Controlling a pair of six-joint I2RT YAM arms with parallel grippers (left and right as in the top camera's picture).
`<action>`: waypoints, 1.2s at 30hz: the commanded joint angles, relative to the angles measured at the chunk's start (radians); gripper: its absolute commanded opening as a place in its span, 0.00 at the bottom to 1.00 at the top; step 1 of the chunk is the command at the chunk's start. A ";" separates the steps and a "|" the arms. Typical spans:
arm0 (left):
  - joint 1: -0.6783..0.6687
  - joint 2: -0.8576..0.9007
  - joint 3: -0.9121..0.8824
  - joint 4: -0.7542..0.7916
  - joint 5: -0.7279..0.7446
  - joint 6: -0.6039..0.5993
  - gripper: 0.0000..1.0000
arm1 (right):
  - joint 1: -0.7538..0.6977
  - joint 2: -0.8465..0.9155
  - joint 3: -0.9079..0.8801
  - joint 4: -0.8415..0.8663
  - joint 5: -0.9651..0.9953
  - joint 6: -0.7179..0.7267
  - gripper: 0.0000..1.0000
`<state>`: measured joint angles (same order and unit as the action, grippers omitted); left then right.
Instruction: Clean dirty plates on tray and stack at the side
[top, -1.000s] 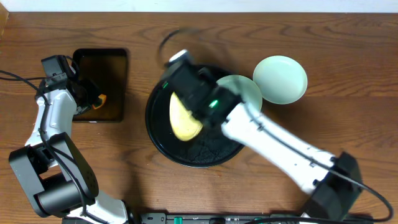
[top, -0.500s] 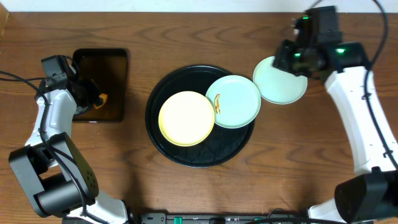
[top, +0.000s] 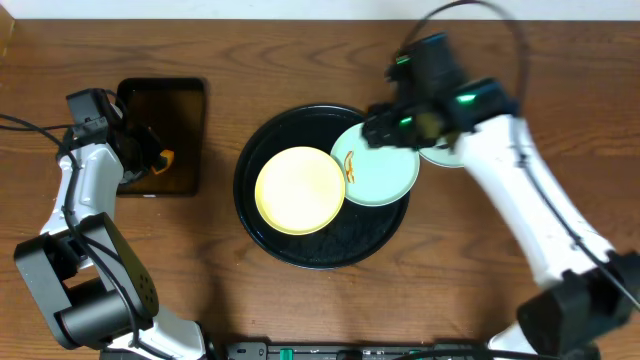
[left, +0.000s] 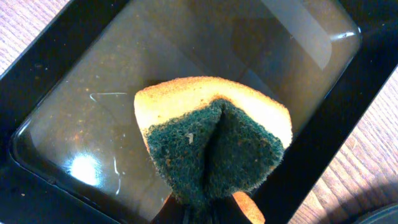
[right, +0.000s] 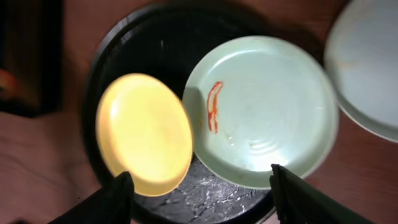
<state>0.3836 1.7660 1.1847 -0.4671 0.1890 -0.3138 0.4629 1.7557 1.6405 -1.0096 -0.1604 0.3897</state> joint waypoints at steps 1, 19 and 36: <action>0.000 -0.006 -0.003 -0.003 0.010 -0.001 0.08 | 0.086 0.100 -0.007 0.018 0.204 0.012 0.62; 0.000 -0.006 -0.003 -0.006 0.010 -0.001 0.08 | 0.195 0.304 -0.006 0.089 0.195 0.044 0.50; 0.000 -0.006 -0.003 -0.006 0.010 -0.001 0.08 | 0.220 0.365 -0.006 0.087 0.178 0.063 0.42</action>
<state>0.3836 1.7660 1.1847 -0.4702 0.1890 -0.3141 0.6727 2.1105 1.6325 -0.9203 0.0208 0.4408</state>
